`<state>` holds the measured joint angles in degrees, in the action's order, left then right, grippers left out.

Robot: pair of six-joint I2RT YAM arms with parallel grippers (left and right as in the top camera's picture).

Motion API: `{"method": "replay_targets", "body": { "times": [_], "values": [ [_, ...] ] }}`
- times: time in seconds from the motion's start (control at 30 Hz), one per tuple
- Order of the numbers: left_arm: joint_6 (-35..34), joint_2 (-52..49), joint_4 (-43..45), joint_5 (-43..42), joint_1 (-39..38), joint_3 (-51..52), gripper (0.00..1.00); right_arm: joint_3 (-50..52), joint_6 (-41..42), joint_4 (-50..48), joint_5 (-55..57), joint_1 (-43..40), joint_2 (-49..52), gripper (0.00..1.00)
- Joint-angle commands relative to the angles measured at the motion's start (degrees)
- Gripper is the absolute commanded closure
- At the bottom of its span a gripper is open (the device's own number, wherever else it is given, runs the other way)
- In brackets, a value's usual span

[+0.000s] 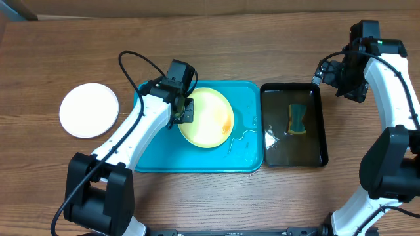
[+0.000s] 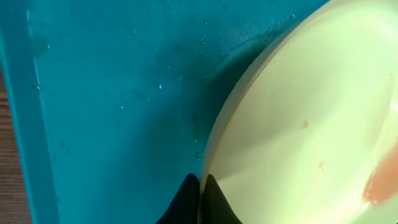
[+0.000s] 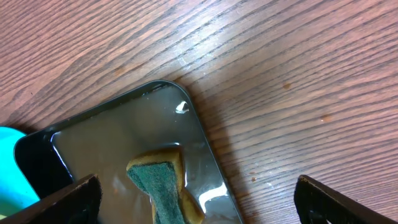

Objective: Clean dirty plates on tray and stack at the side
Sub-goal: 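Lift the yellow plate with the left gripper and tip it over the basin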

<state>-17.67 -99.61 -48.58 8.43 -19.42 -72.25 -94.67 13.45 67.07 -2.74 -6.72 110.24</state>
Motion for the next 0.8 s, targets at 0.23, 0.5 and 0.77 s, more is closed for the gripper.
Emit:
{"method": "replay_targets", "body": {
  "times": [0.23,0.5,0.77],
  "values": [
    [-0.81,1.64,-3.74,-1.11,-0.13,-9.29,0.96,-0.48,0.46,-1.03,0.13,0.22,-0.72,0.0],
    [-3.17,1.64,-2.99,-5.44,-1.81,-14.88,0.96,-0.48,0.46,-1.03,0.13,0.22,-0.72,0.0],
    [-3.17,1.49,4.9,-4.52,-9.94,-14.93,0.96,-0.48,0.46,-1.03,0.13,0.22,-0.72,0.0]
  ]
}}
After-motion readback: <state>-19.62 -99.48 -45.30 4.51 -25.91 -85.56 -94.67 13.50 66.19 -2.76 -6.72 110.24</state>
